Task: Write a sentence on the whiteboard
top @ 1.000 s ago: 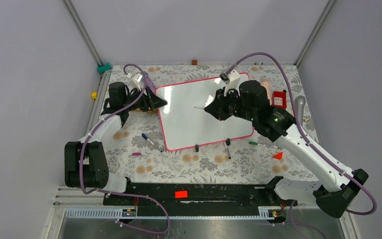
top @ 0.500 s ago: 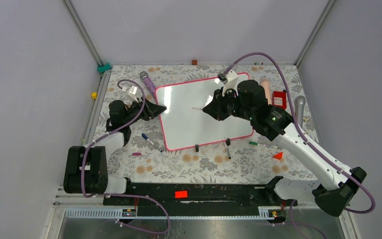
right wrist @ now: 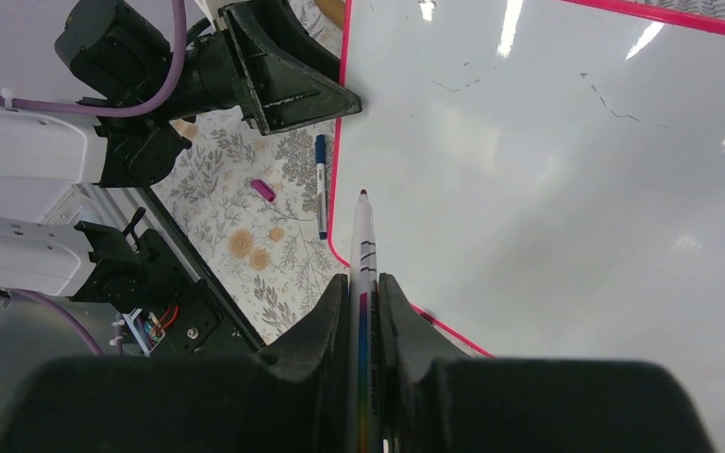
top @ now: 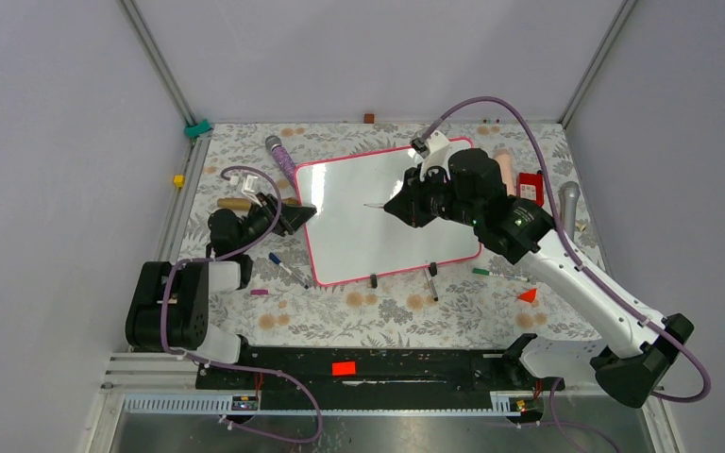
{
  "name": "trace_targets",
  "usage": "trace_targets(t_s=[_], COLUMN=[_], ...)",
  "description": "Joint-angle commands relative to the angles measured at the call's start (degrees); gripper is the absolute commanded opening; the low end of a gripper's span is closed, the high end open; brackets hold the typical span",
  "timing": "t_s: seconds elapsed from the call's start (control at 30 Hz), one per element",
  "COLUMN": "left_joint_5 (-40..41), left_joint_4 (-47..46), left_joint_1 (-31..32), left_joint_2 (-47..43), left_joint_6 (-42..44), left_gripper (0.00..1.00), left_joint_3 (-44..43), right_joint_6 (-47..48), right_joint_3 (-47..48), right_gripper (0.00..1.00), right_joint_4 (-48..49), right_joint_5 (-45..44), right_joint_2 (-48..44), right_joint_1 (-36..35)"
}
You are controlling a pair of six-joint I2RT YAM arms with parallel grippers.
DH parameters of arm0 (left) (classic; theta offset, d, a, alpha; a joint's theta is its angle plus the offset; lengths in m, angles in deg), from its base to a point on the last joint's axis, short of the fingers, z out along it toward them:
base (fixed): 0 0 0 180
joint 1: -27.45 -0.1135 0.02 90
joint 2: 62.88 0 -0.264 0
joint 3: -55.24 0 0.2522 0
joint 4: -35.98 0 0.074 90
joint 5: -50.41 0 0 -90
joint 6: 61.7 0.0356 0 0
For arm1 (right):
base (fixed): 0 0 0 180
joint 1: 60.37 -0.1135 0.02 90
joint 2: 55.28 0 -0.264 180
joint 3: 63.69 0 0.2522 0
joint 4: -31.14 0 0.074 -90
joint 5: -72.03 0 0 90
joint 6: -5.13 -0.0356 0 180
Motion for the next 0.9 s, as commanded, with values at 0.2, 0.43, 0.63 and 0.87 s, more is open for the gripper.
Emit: trace_targets(t_s=[0.2,0.43,0.63,0.87], left_joint_5=[-1.31,-0.60,-1.51,-2.86], left_joint_4=[-18.73,-20.57,-20.73,-21.52], left_joint_1=[0.04,0.18,0.17,0.24], left_joint_2=[5.74,6.44,7.43,11.21], left_joint_6=[-5.12,-7.68,-7.61,-9.03], left_gripper=[0.43,0.36,0.35,0.25], left_joint_3=[1.17,2.35,1.35,-2.16], right_joint_6=[3.72,2.32,4.77,8.85], right_joint_3=[7.69,11.67,11.91,16.46], right_gripper=[0.00,0.00,0.00,0.00], right_joint_4=[-4.88,-2.07,1.49,3.28], right_joint_5=[-8.87,-18.56,-22.24,-19.62], right_joint_2=[5.56,11.14,13.64,18.13], right_joint_1=[-5.56,-9.78,-11.23,-11.74])
